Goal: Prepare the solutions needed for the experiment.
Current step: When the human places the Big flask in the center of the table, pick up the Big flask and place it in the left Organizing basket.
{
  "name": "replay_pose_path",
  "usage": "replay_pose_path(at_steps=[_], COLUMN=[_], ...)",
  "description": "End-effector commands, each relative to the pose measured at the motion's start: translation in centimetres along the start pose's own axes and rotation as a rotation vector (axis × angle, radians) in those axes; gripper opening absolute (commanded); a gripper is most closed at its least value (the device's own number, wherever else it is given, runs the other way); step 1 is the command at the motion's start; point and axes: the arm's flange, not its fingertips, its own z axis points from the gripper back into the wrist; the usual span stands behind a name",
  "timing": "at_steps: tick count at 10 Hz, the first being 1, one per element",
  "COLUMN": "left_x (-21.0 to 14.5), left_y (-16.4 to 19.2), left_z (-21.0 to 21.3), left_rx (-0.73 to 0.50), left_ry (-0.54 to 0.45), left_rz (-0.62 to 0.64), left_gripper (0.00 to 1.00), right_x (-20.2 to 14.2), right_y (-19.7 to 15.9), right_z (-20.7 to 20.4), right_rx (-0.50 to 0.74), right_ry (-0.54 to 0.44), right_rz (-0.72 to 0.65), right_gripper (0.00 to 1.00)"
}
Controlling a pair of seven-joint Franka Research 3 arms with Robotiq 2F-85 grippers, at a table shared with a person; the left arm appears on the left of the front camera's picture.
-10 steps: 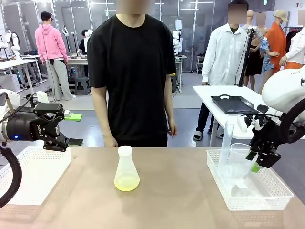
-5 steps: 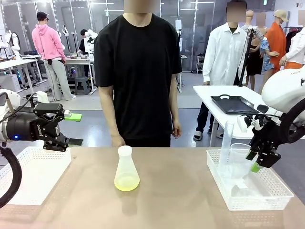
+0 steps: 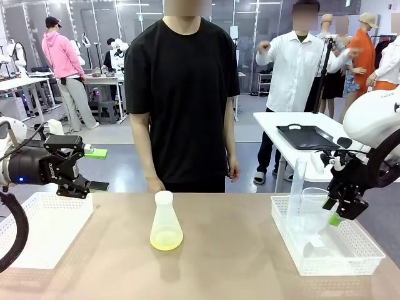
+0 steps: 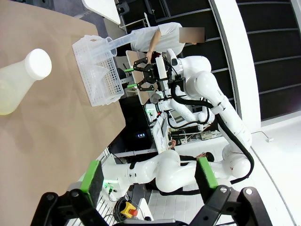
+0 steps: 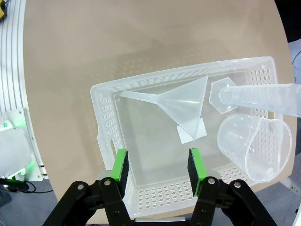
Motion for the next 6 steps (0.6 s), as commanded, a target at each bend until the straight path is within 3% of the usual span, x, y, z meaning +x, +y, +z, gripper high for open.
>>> replay_pose_path(at_steps=[1, 6], left_x=[0.0, 0.0], left_y=[-0.2, -0.2], left_z=[-0.2, -0.2], left_rx=[-0.021, -0.021], left_ry=[-0.008, -0.008], left_rz=[0.001, 0.001], left_gripper=[1.0, 1.0], right_x=[0.0, 1.7], right_y=[0.0, 3.1], right_z=[0.0, 6.5], right_rx=[0.0, 0.172], right_ry=[0.0, -0.08], right_rz=[0.0, -0.34], right_gripper=[0.64, 0.64])
